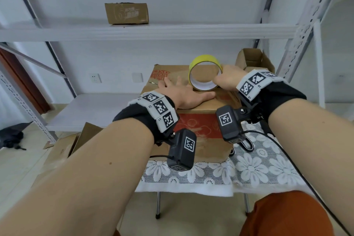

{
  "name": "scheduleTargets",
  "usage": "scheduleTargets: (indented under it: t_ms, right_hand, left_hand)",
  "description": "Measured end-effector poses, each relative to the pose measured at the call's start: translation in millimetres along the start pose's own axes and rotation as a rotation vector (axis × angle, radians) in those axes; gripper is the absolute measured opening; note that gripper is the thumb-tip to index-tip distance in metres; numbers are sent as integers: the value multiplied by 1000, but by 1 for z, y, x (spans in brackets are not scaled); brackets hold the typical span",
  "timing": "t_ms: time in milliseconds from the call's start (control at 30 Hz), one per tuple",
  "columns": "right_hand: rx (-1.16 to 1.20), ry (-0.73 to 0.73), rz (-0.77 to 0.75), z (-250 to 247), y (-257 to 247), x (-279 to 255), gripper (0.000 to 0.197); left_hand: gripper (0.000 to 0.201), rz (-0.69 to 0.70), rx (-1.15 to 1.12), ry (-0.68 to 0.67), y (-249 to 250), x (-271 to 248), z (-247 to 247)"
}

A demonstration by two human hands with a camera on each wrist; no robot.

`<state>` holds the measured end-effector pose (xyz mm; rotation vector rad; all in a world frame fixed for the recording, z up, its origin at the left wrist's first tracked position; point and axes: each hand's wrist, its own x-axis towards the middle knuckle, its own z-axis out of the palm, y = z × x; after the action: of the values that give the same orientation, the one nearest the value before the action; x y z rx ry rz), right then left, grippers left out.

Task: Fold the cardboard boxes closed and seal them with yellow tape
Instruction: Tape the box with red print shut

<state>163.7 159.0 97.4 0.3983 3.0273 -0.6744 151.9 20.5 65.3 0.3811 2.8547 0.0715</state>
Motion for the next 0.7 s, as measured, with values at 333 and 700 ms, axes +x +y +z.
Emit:
scheduleTargets:
  t_ms: [333,700]
  right_hand:
    - [47,-9,-61,-4,3,-9,36]
    - [-29,67,31,-18,8,-7,35]
  left_hand:
    - [101,32,15,-35,0,3,0]
    - [104,21,0,-40,1,7,-2]
